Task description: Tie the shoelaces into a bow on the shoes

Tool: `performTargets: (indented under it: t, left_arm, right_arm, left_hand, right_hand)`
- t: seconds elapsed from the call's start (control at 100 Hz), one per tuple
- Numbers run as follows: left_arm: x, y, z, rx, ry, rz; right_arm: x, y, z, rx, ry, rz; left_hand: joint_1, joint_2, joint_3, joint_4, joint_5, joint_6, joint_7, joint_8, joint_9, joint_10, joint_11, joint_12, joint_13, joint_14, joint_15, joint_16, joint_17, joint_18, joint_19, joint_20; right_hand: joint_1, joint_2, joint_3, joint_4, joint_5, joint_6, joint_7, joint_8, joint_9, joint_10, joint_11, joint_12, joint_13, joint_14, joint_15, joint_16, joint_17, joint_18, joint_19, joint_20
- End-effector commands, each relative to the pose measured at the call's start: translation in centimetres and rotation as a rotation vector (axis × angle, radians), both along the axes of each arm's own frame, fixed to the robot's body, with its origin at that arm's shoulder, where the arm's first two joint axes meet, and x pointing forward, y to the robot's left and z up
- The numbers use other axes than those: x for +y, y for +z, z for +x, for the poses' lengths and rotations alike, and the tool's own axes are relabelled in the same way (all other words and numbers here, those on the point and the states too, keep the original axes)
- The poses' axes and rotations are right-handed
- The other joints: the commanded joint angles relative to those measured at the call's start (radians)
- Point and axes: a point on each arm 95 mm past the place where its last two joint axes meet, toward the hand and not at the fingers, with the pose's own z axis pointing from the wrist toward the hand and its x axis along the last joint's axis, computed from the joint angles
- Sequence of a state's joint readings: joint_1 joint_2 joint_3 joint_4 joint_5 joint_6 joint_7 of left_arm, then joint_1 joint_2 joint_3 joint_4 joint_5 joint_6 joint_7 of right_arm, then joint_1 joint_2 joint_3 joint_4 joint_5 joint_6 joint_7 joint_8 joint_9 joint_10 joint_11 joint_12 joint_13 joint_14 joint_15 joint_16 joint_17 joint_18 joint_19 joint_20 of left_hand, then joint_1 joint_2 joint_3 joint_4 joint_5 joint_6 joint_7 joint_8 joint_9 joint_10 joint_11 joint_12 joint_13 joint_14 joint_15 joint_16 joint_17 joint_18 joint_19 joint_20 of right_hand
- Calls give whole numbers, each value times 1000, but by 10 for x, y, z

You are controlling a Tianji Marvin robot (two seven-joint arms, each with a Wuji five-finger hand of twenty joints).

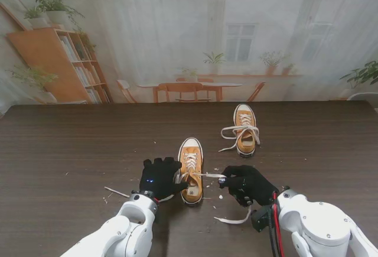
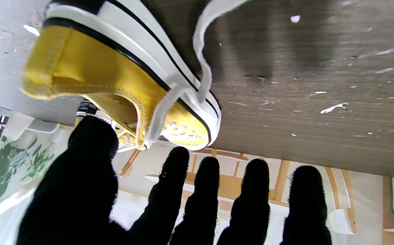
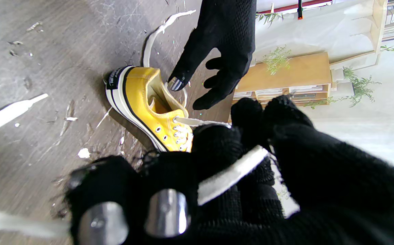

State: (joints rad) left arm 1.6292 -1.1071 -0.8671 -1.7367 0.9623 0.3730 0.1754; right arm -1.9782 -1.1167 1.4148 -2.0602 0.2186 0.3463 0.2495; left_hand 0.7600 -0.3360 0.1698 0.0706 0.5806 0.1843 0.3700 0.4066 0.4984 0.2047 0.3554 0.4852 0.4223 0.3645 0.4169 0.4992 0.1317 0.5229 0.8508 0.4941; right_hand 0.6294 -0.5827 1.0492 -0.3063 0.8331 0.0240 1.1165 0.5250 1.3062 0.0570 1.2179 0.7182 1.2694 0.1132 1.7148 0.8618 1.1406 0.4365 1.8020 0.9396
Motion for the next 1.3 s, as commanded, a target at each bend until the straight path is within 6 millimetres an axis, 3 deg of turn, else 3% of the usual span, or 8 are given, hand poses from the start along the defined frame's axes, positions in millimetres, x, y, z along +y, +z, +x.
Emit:
performTargets:
  t: [0.0, 0.58, 0.76, 0.85, 0.97, 1.07, 1.13, 1.29]
  left_arm:
    - [-3, 2, 3, 9, -13, 3]
    - [-6, -14, 18, 24, 0, 114]
    - [-7, -20, 23, 32, -1, 125]
    - [-7, -23, 25, 31, -1, 125]
    - [-7, -25, 27, 38, -7, 106]
    - [-7, -25, 28, 45, -14, 97]
    - [-7, -25, 28, 41, -17, 95]
    - [-6, -24, 29, 46, -20, 55]
  right_arm:
    - [1, -2, -1, 12, 11, 3]
    - [-1, -4, -1, 22, 3, 7]
    - [-1, -4, -1, 20, 3, 6]
    - [-2, -4, -1, 20, 2, 4]
    - [-2, -5, -1, 21, 0, 2]
    - [-2, -5, -1, 21, 0, 3]
    - [-2, -5, -1, 21, -1, 3]
    - [-3, -5, 0, 19, -1, 4]
  left_hand:
    - [9, -30, -18, 18, -25, -17, -20, -20, -35, 13, -21, -24, -20, 5, -24, -19, 6, -27, -11, 3]
    - [44, -69, 75, 25, 35, -34, 32, 3, 8, 21, 11, -11, 24, -8, 42, 17, 57, -50, 75, 37]
    - [73, -70, 200, -3, 76, -79, 103, 21, 50, 15, 32, -4, 43, -11, 66, 20, 72, -56, 114, 28]
    - [163, -99, 222, -71, 124, -141, 166, 40, 90, 15, 46, -1, 59, -17, 85, 24, 83, -64, 137, 28]
    - [240, -13, 157, -56, 194, -162, 284, -10, 145, 14, 63, 4, 78, -18, 104, 25, 92, -64, 152, 32]
    - [269, 13, 146, -68, 235, -150, 330, -17, 170, 11, 75, 6, 87, -25, 121, 30, 97, -66, 168, 40]
    - [291, 38, 124, -79, 213, -117, 386, 15, 168, 7, 86, 11, 86, -32, 133, 33, 98, -74, 177, 44]
    - [359, 143, 7, -83, 52, -60, 609, 263, 127, 27, 127, 45, 50, -28, 142, 36, 62, -79, 170, 45]
  right_hand:
    - [43, 13, -38, 44, 10, -19, 9, 16, 24, 25, 33, 14, 38, -21, 74, 4, 34, 12, 262, 4]
    - [44, 13, -39, 45, 10, -18, 8, 15, 24, 26, 32, 13, 38, -20, 74, 3, 34, 12, 262, 4]
    - [44, 13, -38, 45, 11, -17, 8, 15, 24, 24, 32, 13, 38, -20, 74, 3, 34, 12, 262, 4]
    - [44, 13, -38, 45, 11, -17, 8, 15, 24, 26, 32, 13, 38, -20, 74, 3, 34, 12, 262, 4]
    - [44, 14, -37, 45, 11, -18, 8, 15, 24, 25, 32, 13, 38, -20, 74, 3, 34, 12, 262, 4]
    - [44, 14, -38, 44, 10, -17, 8, 15, 24, 27, 32, 13, 38, -20, 74, 3, 34, 12, 262, 4]
    - [44, 14, -38, 45, 11, -17, 9, 16, 24, 26, 33, 13, 38, -20, 74, 3, 34, 12, 262, 4]
    - [44, 15, -38, 45, 10, -17, 8, 15, 23, 26, 32, 13, 38, -19, 74, 3, 34, 12, 261, 4]
